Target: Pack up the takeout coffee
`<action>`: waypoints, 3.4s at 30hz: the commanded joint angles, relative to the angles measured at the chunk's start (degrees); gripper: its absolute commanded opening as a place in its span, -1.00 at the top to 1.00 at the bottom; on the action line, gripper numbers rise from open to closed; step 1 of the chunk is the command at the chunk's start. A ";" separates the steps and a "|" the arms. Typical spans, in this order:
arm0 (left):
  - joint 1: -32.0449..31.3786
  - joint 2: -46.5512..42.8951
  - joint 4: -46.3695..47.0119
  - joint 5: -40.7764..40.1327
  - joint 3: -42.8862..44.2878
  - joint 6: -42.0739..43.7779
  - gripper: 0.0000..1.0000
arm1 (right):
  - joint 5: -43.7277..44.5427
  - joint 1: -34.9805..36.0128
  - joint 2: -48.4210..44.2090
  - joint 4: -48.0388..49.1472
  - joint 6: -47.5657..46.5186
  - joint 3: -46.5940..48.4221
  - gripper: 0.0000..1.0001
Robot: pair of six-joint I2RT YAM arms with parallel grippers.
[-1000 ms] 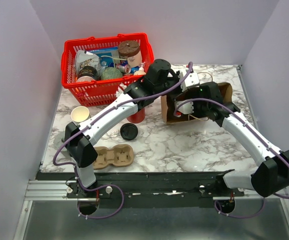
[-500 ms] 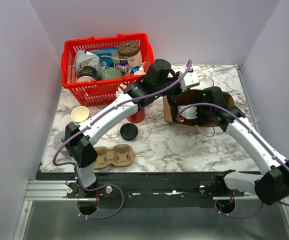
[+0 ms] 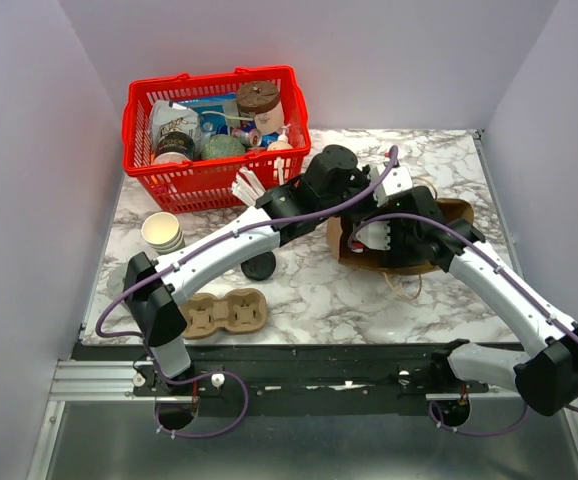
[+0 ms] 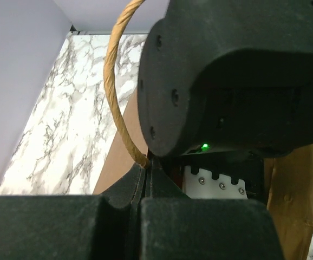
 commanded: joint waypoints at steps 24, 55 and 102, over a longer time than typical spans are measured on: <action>0.34 -3.99 1.29 2.88 -4.41 1.66 1.00 | 8.37 0.31 2.24 -4.51 10.78 5.47 0.99; 1.39 -7.86 9.20 8.07 -11.27 1.22 0.62 | 10.20 0.39 -1.28 6.12 10.96 -0.58 0.99; 10.44 0.13 4.01 11.76 -0.90 -7.12 0.21 | 9.24 -3.30 22.80 19.66 2.17 3.20 0.99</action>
